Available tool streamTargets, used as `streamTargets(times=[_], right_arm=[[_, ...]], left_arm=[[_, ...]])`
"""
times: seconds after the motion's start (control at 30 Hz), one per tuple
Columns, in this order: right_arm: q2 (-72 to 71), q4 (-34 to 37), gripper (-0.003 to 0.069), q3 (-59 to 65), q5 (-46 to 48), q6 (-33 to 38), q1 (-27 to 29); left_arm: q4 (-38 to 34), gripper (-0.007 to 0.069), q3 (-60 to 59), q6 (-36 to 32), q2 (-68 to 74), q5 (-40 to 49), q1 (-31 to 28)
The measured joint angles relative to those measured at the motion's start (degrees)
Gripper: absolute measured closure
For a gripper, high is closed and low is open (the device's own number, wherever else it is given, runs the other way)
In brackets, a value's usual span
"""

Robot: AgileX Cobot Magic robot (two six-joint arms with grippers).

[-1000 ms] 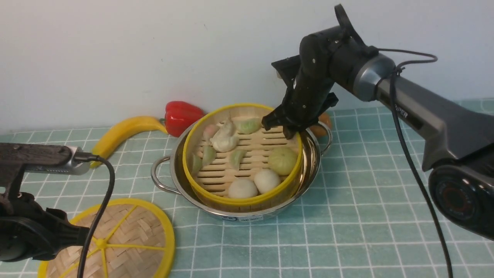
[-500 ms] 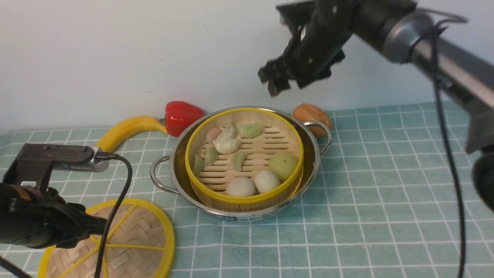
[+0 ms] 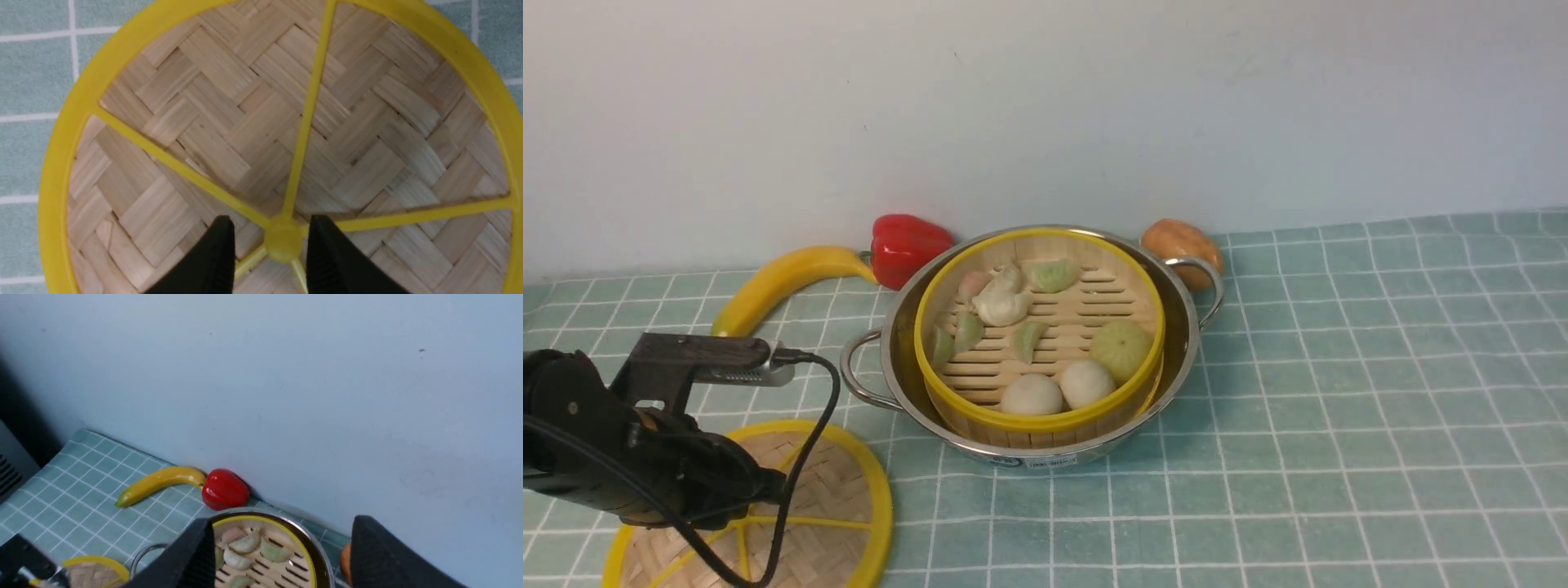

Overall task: Place the steamer in the pot on the blue tablecloth, and put the lid on the steamer.
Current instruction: 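Grasp the bamboo steamer lid lying on the table by its centre knob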

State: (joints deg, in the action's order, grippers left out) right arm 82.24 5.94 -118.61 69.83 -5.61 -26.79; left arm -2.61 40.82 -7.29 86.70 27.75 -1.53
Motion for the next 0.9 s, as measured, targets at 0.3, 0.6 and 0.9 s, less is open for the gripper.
streamTargets(times=[0.3,0.6,0.9], right_arm=[[-18.99,-0.32,0.0303,27.85,0.83,-0.4,0.0],[-27.96,-0.42,0.0367,41.04,-0.31,-2.7,0.0],[-28.42,-0.57,0.0412,42.61,0.69,-3.34,0.0]], left_arm=[[0.0,0.0382,0.0,0.1,3.07,-0.93,0.0],[3.19,0.051,7.55,4.94,2.49,13.08,0.0],[10.2,0.051,28.31,6.57,-3.32,26.68,1.63]])
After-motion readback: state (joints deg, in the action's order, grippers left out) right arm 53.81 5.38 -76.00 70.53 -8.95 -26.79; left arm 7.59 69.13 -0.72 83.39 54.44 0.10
